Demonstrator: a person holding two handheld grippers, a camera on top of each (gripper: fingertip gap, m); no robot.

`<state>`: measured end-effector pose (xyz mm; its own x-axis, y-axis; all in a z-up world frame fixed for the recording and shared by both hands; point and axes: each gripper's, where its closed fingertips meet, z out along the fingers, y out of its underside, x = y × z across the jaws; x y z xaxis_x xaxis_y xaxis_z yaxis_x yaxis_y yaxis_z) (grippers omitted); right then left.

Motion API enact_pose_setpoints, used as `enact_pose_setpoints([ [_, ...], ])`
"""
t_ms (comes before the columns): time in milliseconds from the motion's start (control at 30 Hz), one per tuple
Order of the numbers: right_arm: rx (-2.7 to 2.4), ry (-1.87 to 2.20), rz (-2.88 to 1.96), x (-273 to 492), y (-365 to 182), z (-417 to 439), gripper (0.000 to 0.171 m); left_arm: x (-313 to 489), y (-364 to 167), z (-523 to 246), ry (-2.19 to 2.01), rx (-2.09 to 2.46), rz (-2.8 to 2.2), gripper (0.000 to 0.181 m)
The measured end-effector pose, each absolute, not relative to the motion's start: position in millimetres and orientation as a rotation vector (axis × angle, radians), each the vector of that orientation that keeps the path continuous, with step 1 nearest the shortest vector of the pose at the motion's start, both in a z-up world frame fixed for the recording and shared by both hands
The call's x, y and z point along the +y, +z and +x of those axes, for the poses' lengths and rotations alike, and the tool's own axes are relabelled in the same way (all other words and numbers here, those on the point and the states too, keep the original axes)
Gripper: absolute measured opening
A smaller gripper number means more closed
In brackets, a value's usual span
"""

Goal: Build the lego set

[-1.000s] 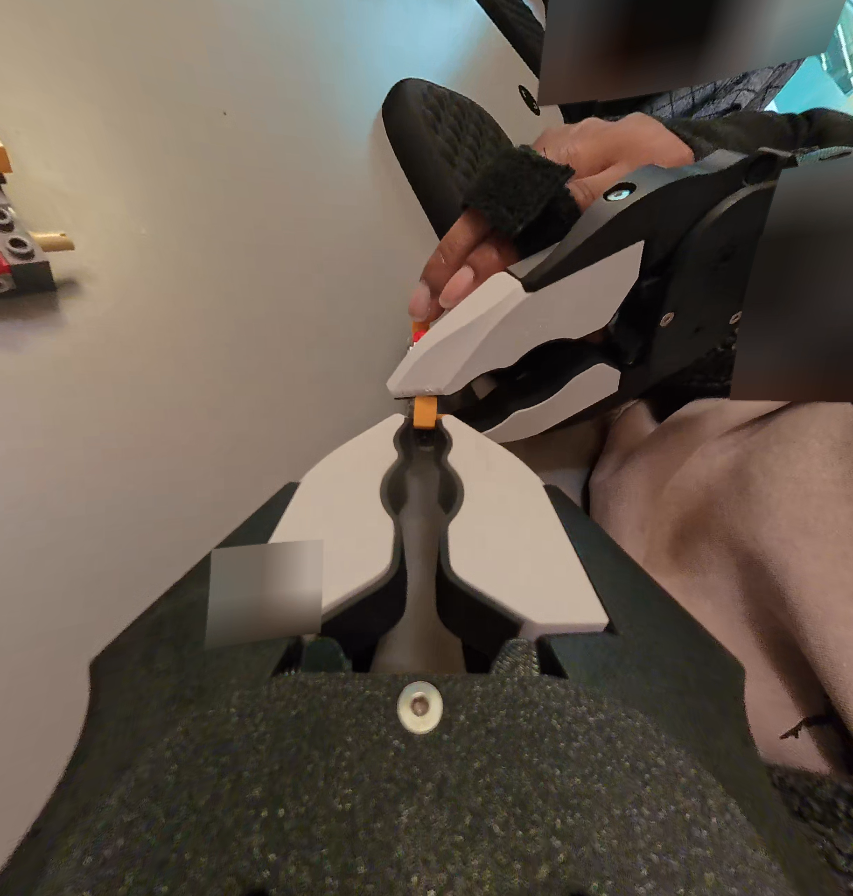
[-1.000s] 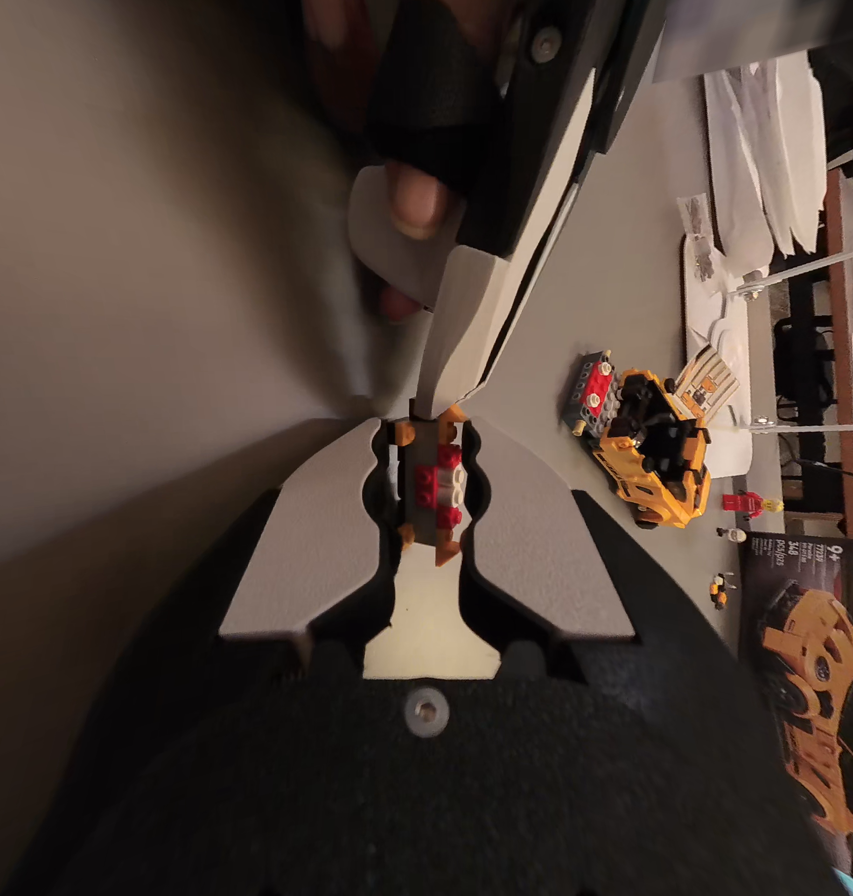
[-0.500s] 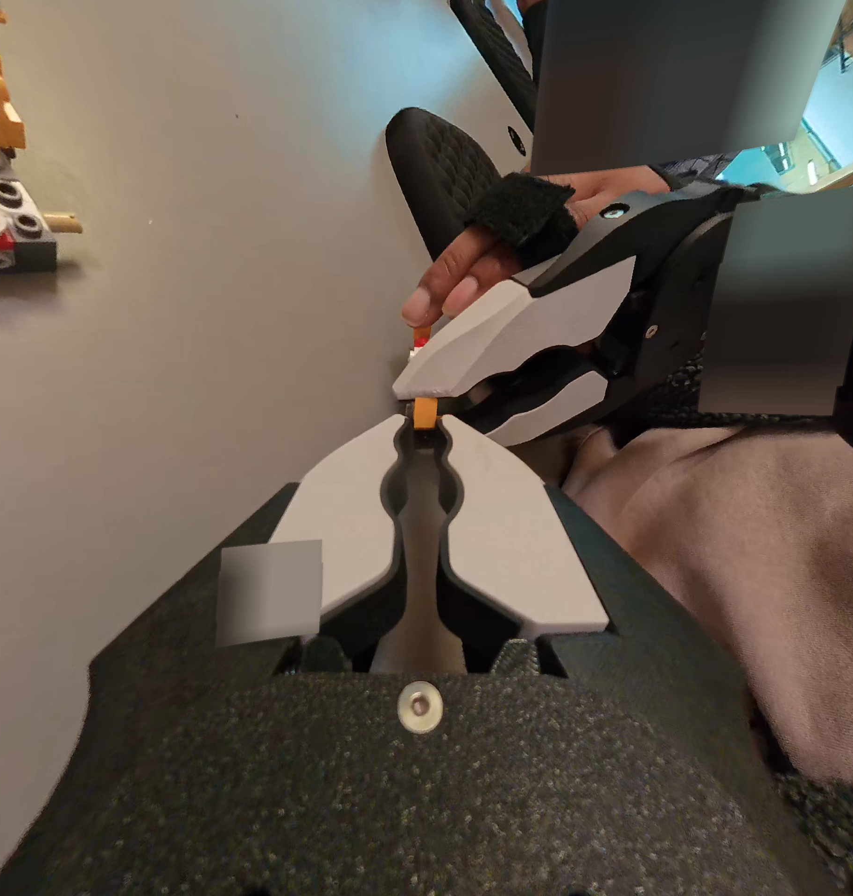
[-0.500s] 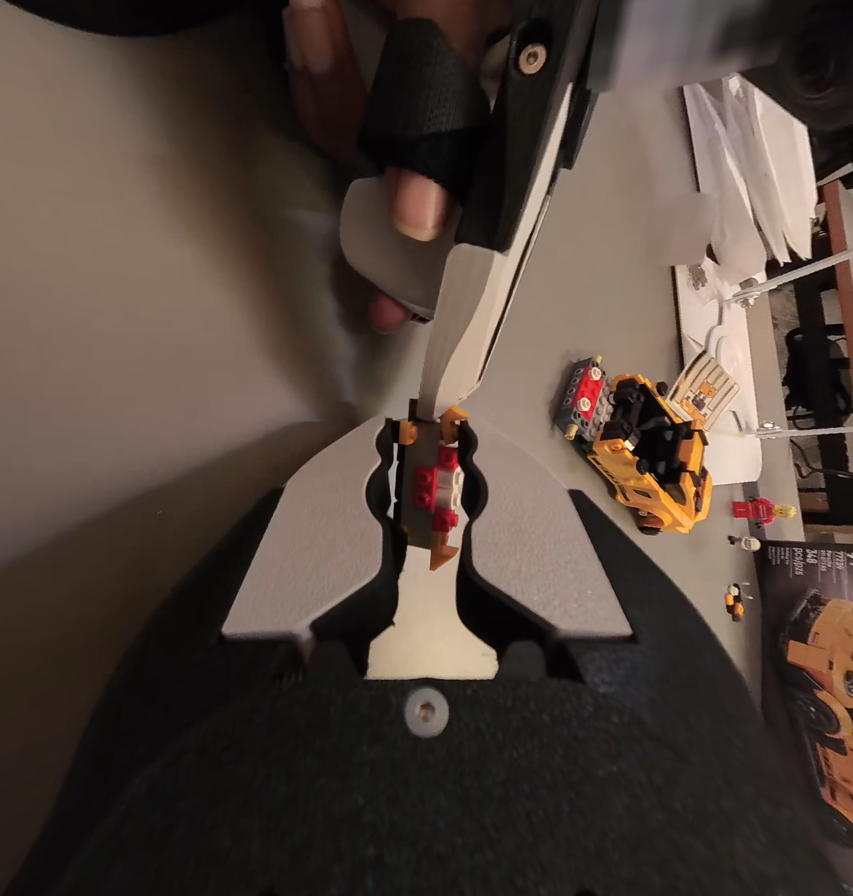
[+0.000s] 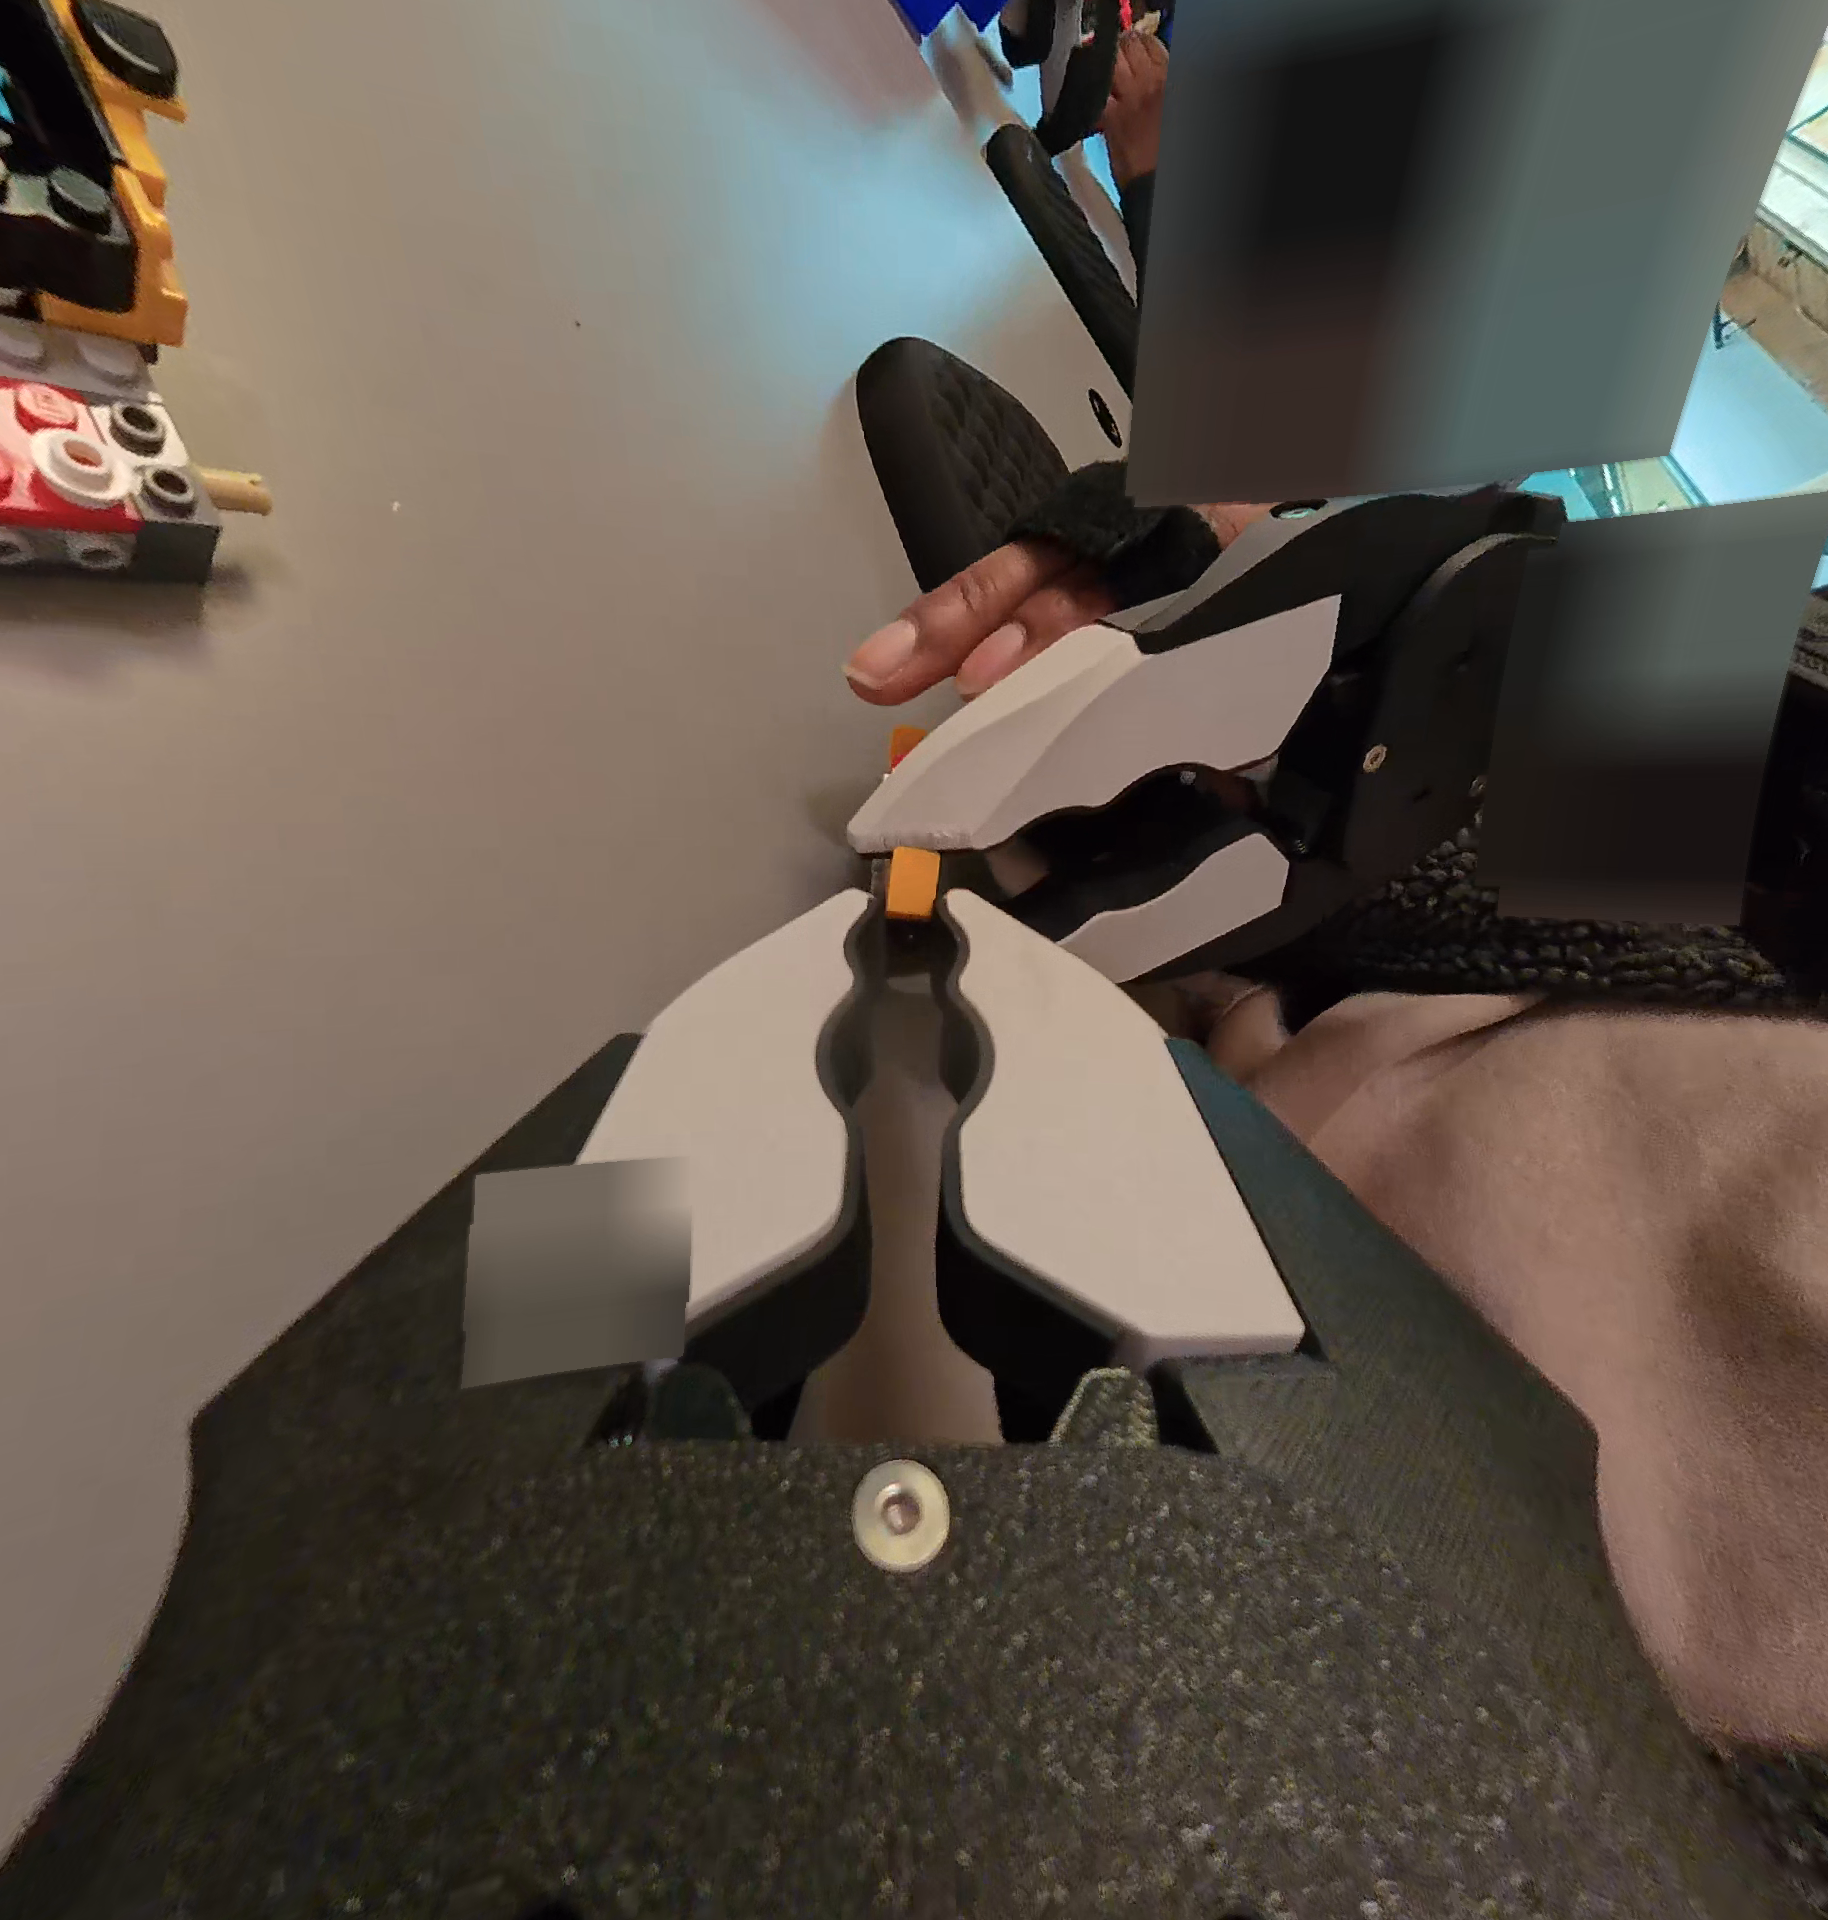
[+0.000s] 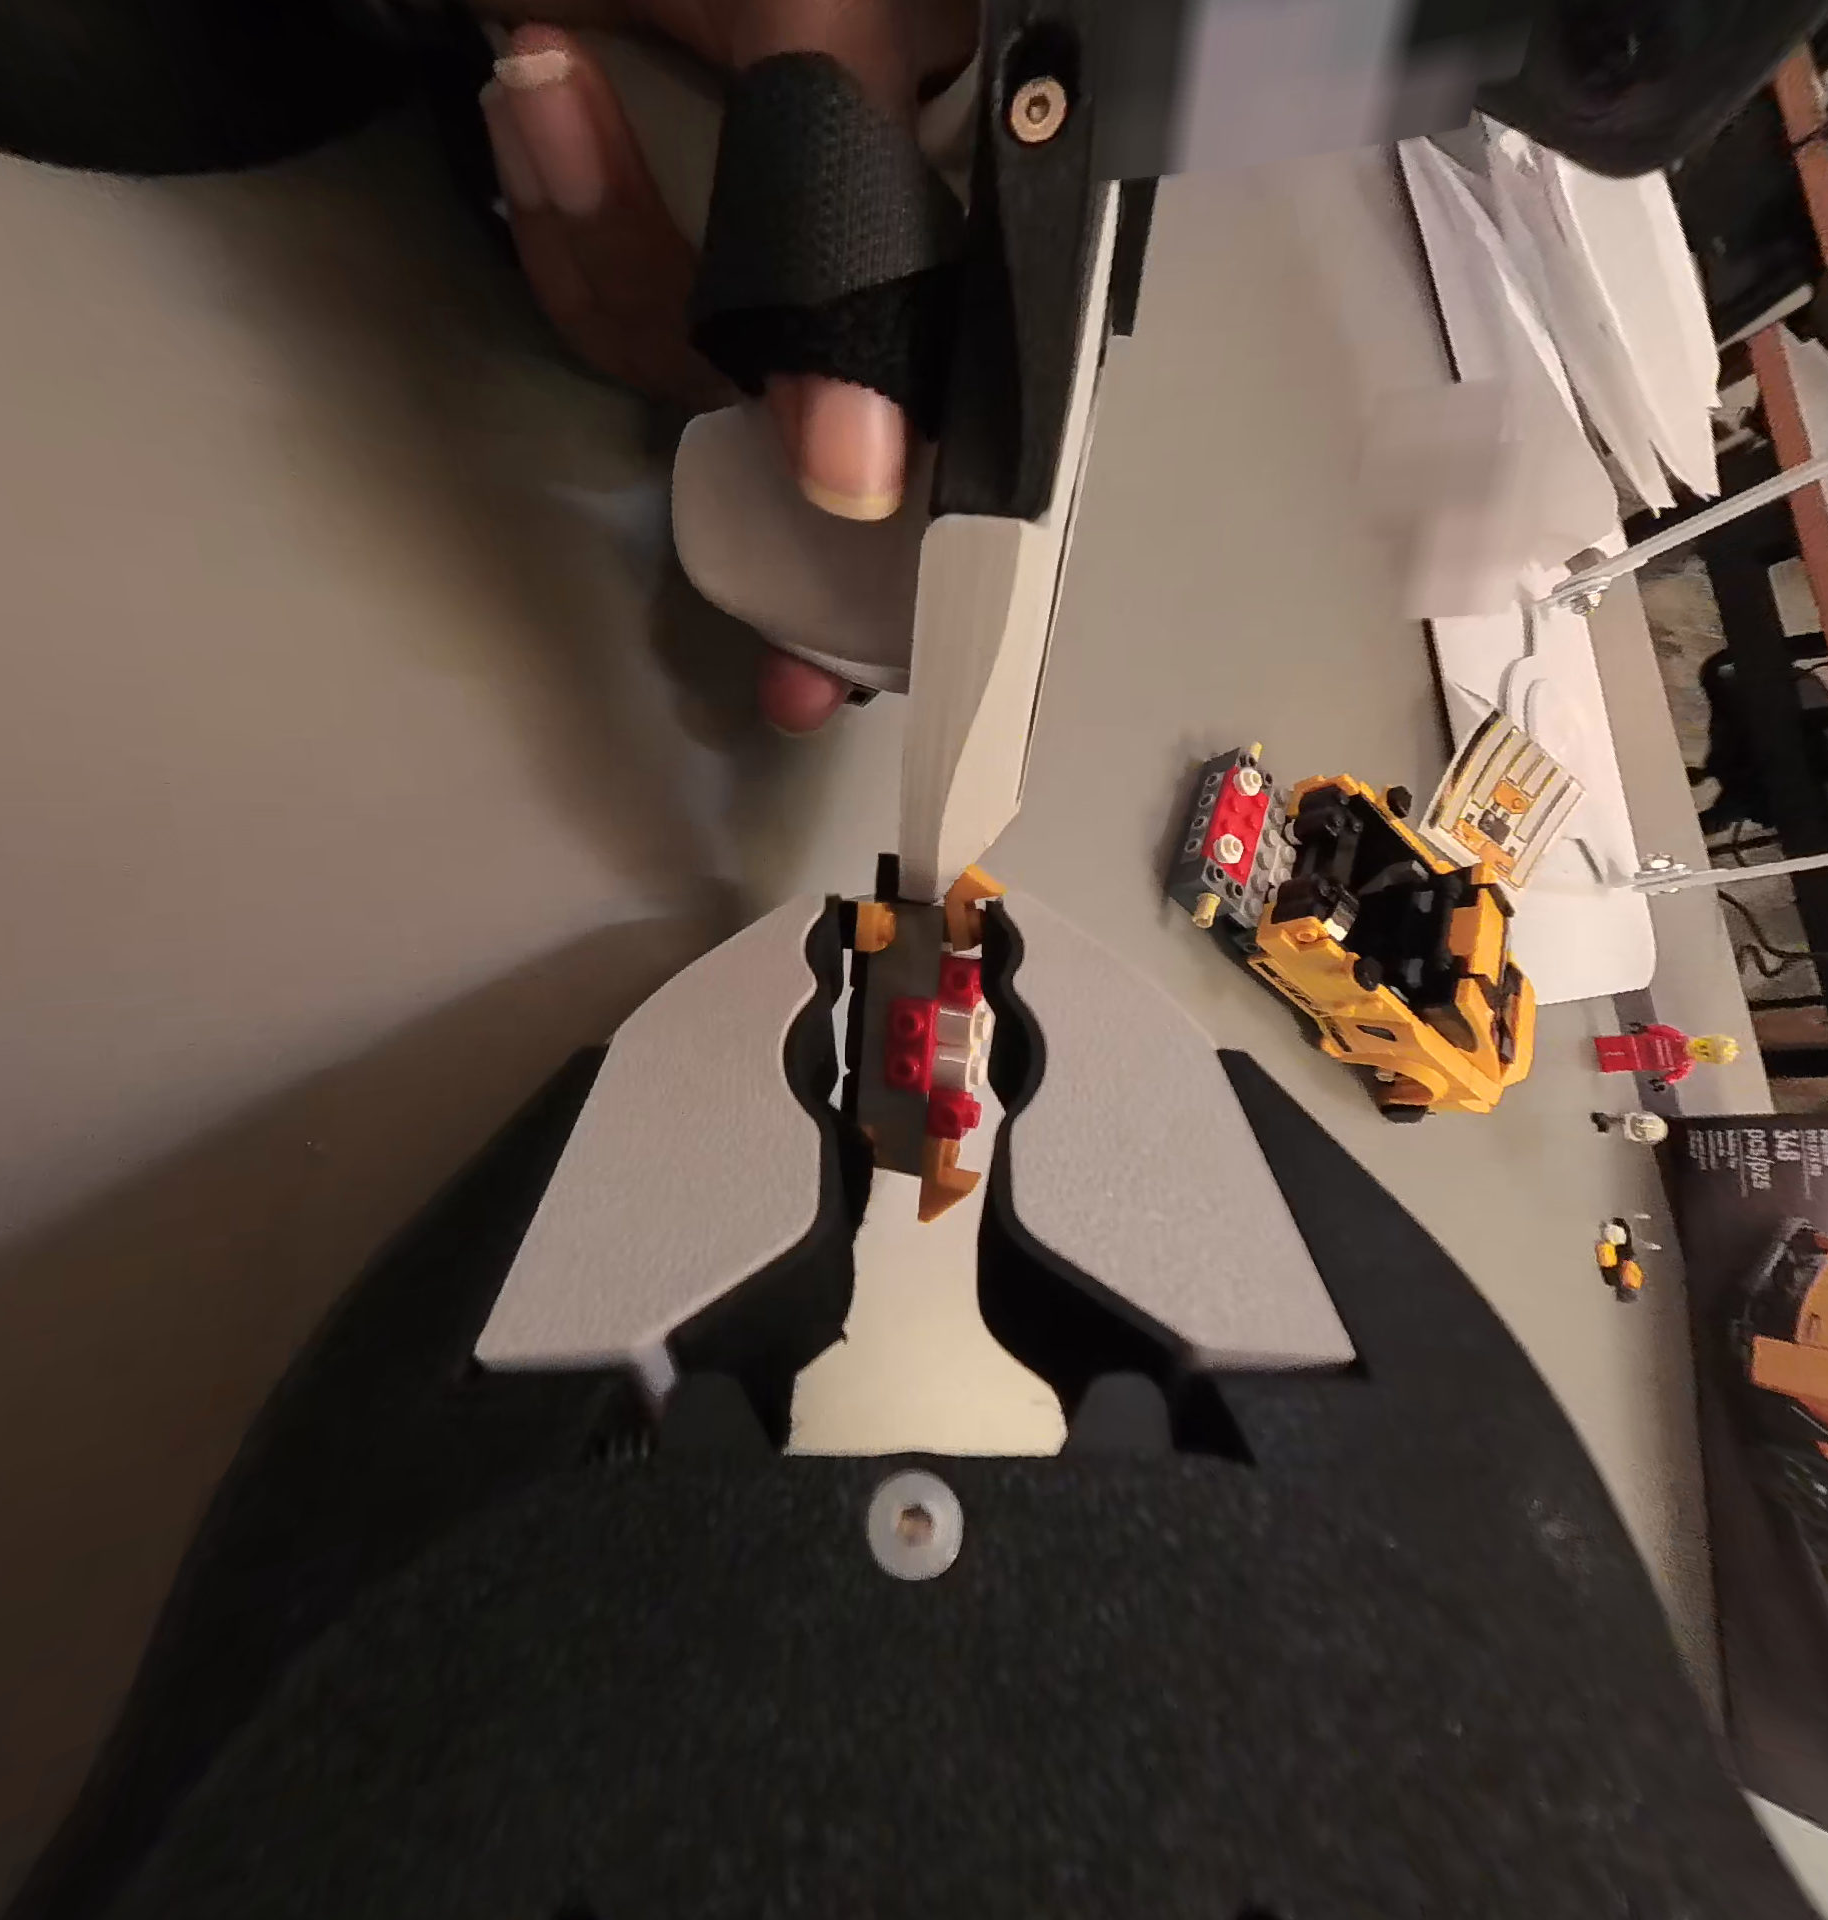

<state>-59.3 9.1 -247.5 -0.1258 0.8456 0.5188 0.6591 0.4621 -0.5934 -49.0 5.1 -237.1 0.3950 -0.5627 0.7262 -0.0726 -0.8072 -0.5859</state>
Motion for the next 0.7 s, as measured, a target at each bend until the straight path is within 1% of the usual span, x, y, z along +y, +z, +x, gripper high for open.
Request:
enact_pose_setpoints([
  [233, -1.761, 0.433, -1.322, 13, -234, -62, 0.025, 11, -222, -50, -1.422, 0.467, -2.119, 0.008],
  [433, -1.653, 0.612, -1.345, 13, -214, -62, 0.025, 7, -197, -55, -1.347, 0.582, -1.996, 0.022],
  [567, -1.657, 0.619, -1.367, 15, -217, -58, 0.025, 10, -209, -67, -1.109, 0.666, -2.044, 0.019],
  [700, -1.688, 0.653, -1.374, 11, -220, -57, 0.026, 7, -210, -72, -1.033, 0.756, -2.016, 0.019],
])
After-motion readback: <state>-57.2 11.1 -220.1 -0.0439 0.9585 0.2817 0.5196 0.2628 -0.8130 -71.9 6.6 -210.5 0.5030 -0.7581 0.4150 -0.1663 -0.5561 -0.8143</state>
